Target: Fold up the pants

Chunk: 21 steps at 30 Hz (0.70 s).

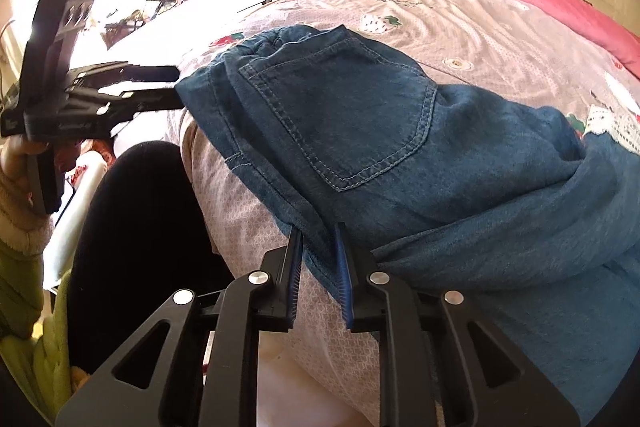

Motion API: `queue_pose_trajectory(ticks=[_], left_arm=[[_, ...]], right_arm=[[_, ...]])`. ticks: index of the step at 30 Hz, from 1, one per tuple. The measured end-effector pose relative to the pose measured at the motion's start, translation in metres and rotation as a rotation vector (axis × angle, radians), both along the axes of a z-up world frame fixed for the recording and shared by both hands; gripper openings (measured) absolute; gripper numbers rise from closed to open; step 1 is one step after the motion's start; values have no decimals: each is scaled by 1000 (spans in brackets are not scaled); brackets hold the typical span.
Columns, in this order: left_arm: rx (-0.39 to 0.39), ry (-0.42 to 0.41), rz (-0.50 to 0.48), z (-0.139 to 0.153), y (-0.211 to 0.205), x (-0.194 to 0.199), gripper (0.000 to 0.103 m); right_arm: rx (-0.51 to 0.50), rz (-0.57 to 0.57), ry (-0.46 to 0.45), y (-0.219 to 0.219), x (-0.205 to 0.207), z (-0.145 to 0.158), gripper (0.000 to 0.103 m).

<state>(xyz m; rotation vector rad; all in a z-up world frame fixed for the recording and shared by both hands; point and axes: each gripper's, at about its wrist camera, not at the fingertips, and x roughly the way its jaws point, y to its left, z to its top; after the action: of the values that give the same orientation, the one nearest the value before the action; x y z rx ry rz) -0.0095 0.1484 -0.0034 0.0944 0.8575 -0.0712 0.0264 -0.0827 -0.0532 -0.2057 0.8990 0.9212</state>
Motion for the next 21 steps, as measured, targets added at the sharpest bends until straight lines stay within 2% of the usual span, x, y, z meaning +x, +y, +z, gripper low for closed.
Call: queue_pose_trajectory(ticks=[5,9,13,16,17,21], left_arm=[[-3,-7,45,7,10,-8,60],[-62,-38,55,21,7,-4,60],[-138,-65,6,30,-16,16,60],[-173,-38,-41,21,-43,30,59],[-175,-27,-62,17,-52,33,54],[-146,23,-119,-7,-83,41,51]], right_arm=[[13,-18,15,-4,1,-2,18],[15,1,9,-6,-6,2,30],[22,-7,10,-12,-11,7,33],[29,-19,22,-20,-15,12,38],[35,-27,23,-24,-15,14,38],[81,-83,15,-45,-15,29,40]])
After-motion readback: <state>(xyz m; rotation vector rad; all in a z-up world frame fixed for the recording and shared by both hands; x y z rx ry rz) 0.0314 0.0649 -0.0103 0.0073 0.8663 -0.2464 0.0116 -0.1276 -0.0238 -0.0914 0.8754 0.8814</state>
